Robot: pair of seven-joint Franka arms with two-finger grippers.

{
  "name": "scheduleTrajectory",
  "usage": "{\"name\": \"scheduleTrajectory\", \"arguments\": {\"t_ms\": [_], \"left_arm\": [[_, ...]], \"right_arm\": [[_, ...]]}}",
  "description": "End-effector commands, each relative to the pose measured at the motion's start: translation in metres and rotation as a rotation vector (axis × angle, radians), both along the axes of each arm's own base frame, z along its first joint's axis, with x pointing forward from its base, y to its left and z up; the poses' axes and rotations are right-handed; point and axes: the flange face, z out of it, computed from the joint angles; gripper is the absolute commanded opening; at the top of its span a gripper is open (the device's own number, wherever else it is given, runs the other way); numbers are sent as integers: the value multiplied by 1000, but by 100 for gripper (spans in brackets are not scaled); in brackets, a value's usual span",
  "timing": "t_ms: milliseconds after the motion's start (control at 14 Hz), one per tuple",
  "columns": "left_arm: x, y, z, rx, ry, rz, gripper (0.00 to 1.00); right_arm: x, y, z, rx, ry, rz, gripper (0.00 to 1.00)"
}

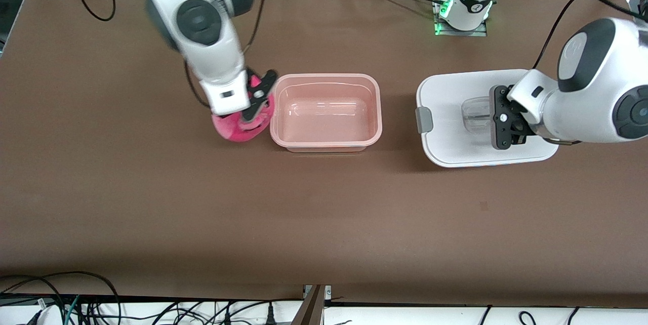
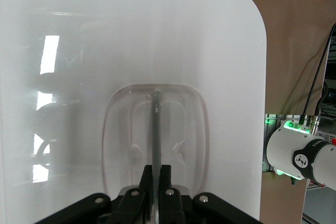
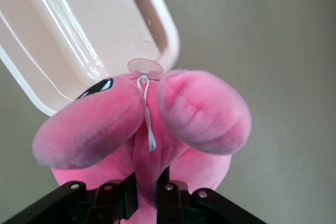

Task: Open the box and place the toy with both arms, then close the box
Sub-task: 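Carry the pink toy into the pink tray with the right gripper and release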

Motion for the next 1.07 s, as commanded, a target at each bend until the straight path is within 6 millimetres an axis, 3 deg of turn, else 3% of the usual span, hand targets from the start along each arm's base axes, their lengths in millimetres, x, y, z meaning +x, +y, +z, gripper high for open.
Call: {"name": "scheduleTrajectory", "arguments": {"t_ms": [0,214,286,357,429,643,857,1000], "left_arm": [[-1,-7,23,4,-36,-28,0],[-1,-8,23,14,-38,-30,0],[-1,-10,23,14,-37,-28,0],[-2,-13,24,13,-39,-31,0],[-2,-13,24,13,-39,-30,0],[-2,-14,24,14,-39,-31,0],[-1,-12,24,15,-39,-28,0],[-2,-13,24,15,-39,-30,0]], "right_arm": [[-17,31,-3,-69,-40,45,0],[-39,68,-33,-126,-60,62,0],[-45,81,-41,-137,-83,38,4],[-52,94,-45,-140,-104,15,99],[-60,109,-43,-135,-127,-7,100],[-61,124,-2,-65,-198,-152,100],[-57,121,55,6,-189,-260,100],[-55,114,81,3,-185,-283,100]]}}
